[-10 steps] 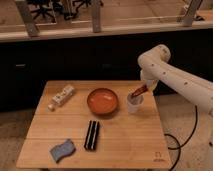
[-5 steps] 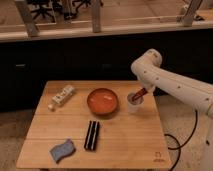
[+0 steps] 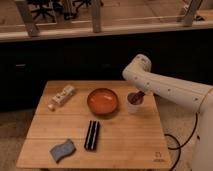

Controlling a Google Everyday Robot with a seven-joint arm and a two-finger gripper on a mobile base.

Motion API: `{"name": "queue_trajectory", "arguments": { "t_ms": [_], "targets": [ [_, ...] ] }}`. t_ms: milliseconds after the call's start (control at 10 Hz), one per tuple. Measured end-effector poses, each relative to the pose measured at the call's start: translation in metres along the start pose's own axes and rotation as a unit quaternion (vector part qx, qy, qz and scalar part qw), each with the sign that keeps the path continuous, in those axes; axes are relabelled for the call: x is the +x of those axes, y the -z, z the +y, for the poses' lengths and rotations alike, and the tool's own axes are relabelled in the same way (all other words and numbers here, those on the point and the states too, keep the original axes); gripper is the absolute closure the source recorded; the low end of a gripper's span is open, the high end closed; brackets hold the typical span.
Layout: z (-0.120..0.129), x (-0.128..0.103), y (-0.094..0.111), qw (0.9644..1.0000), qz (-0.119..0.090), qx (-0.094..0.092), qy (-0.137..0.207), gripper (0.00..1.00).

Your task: Place the pepper in the ceramic cup

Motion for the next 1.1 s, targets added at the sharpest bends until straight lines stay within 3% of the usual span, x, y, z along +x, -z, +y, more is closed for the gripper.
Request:
{"name": "queue_trajectory", "arguments": {
  "t_ms": [400, 600, 800, 1100],
  "targets": [
    [-0.0050, -0.0089, -0.0047, 0.9999, 0.000, -0.008, 0.011, 0.96],
    [-0.0078, -0.0103, -0.0055, 0.9999, -0.002, -0.011, 0.013, 0.82],
    [-0.0098, -0.0107, -0.0067, 0.9998, -0.006, -0.014, 0.013, 0.58],
    [-0.0102, -0.0091, -0.0061, 0.9998, -0.008, -0.015, 0.010, 0.30]
  ]
}}
